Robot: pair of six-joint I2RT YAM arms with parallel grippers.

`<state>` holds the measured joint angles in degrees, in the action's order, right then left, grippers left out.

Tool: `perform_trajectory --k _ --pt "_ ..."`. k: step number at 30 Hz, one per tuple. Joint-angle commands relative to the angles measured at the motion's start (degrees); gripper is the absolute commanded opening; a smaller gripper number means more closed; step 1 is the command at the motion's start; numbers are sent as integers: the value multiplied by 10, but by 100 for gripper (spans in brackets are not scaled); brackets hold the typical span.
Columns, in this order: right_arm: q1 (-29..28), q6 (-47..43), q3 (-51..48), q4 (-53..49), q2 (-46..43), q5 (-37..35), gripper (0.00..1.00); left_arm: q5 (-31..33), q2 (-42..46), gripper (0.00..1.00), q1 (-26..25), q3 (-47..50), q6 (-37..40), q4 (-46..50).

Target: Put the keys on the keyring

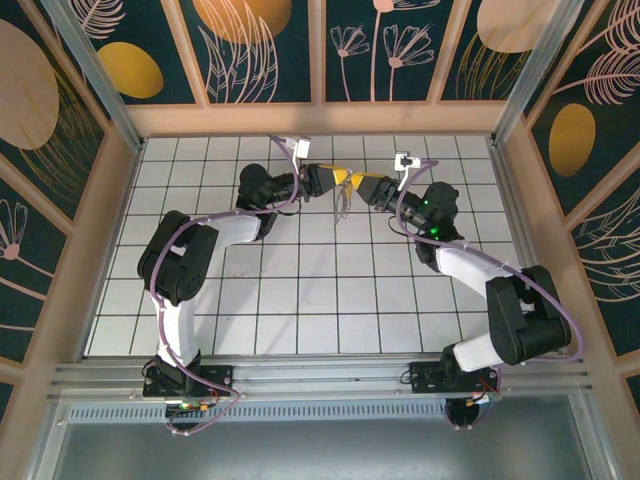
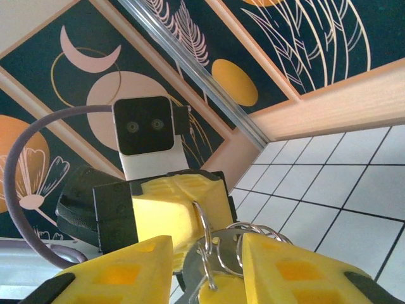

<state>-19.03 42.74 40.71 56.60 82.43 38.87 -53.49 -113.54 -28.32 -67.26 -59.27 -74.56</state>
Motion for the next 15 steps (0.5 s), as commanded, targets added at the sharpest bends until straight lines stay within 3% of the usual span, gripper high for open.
perform_trajectory --k 1,15 --pt "-3 13 -1 53 -2 -6 33 4 2 0 -2 1 -7 -49" --pt "-3 23 10 67 6 1 31 -2 3 0 -3 3 -22 -69"
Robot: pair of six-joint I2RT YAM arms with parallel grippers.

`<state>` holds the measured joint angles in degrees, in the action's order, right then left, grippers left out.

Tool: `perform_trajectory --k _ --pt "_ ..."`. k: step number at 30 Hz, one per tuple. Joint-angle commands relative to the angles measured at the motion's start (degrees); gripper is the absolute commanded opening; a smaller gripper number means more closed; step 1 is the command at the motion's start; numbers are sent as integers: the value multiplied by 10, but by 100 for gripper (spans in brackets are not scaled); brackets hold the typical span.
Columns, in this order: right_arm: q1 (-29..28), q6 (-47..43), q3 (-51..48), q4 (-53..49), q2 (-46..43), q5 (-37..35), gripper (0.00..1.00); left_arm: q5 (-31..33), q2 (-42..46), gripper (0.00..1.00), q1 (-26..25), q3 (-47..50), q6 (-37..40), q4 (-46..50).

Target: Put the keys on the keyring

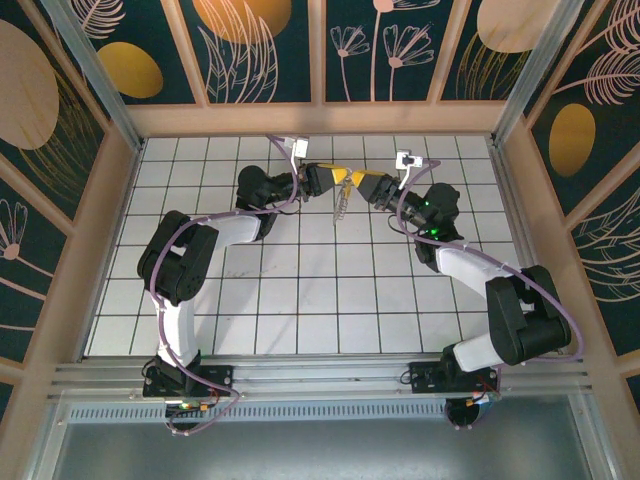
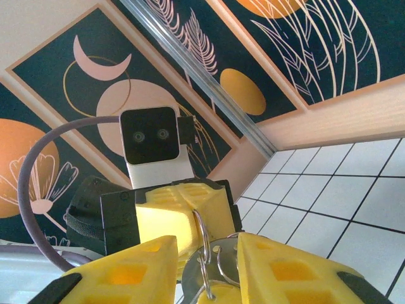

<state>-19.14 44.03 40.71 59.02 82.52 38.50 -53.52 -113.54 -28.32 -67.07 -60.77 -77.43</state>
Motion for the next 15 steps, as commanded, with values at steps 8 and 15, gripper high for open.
perform_trajectory --k 8,15 --pt "-4 27 21 65 28 21 31 -2 2 0 -4 0 -7 -40" --pt "-7 30 32 68 41 24 28 -4 -1 0 -5 -3 -7 -38"
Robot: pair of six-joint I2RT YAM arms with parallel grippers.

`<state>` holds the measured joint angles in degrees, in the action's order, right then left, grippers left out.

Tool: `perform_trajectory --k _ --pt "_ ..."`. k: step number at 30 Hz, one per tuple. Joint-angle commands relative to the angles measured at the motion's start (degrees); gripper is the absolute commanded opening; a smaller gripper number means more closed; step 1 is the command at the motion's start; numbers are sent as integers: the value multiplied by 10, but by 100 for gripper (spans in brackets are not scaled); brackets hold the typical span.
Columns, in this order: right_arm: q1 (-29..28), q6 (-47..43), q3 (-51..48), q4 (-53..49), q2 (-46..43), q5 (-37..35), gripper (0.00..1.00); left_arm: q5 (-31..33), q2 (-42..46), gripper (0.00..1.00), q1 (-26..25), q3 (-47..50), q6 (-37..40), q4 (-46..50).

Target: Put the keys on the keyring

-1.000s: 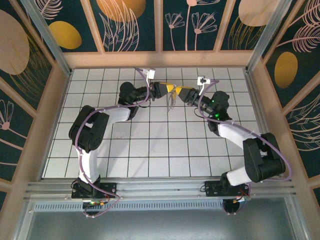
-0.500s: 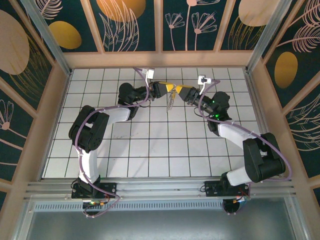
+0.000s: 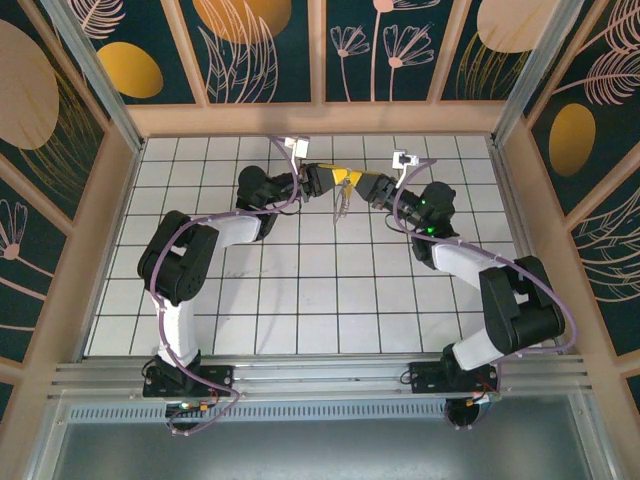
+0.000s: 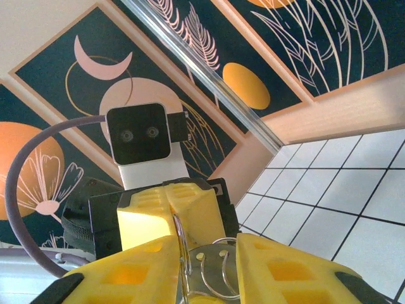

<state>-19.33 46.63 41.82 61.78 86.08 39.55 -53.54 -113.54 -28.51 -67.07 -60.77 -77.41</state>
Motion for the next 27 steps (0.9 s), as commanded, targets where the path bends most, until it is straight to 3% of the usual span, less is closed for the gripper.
perform_trajectory --k 1,6,13,18,23,27 --pt "-6 4 22 39 6 13 27 -3 0 0 -3 -3 -7 -37" --pt "-5 4 30 36 12 15 22 -6 -1 0 -4 -2 -7 -38" --pt "-5 2 37 35 18 22 0 -8 -1 0 -7 -1 -6 -37" --pt "-2 -13 44 13 15 25 0 -5 1 0 -6 -2 -3 -30" --pt "14 -50 56 -43 10 37 0 9 18 30 1 -9 43 35" --pt "37 -80 74 -95 11 60 0 8 29 38 18 -19 71 78"
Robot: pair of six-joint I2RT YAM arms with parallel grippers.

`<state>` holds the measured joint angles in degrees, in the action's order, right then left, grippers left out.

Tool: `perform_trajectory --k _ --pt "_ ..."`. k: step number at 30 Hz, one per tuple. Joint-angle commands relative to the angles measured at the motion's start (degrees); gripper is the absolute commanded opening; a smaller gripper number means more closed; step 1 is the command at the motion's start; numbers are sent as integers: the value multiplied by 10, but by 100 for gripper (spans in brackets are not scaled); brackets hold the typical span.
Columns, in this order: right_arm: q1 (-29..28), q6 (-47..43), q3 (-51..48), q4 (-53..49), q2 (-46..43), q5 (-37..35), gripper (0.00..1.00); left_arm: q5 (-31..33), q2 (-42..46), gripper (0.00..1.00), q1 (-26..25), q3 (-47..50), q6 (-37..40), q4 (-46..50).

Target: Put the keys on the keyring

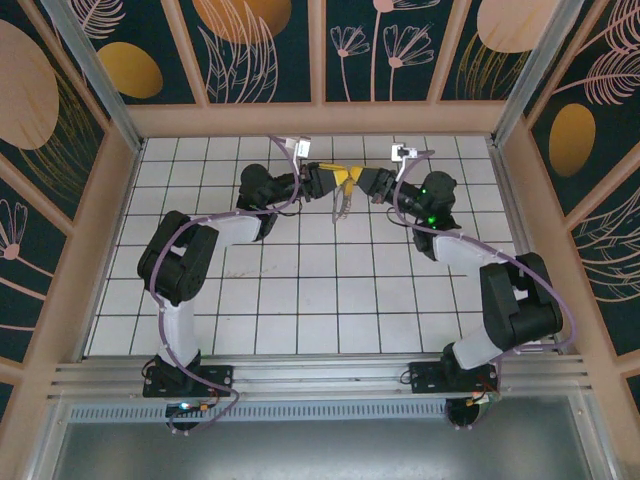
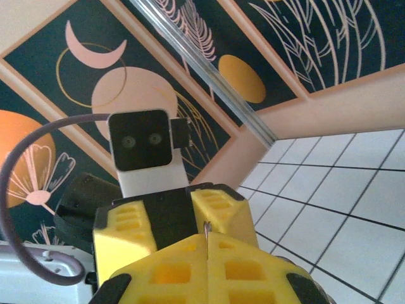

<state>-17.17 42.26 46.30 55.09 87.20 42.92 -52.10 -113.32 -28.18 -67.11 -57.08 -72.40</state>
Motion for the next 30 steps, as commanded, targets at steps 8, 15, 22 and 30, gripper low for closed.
perform_trajectory --k 8,15,22,30 --pt "37 -76 66 -87 15 83 0 -38 30 42 40 -53 96 128" --pt "37 -128 119 -168 40 142 0 -97 18 46 42 -112 180 257" --pt "30 -155 150 -209 59 179 0 -140 7 47 42 -138 216 313" --pt "26 -157 157 -211 61 190 0 -147 4 48 42 -141 238 336"
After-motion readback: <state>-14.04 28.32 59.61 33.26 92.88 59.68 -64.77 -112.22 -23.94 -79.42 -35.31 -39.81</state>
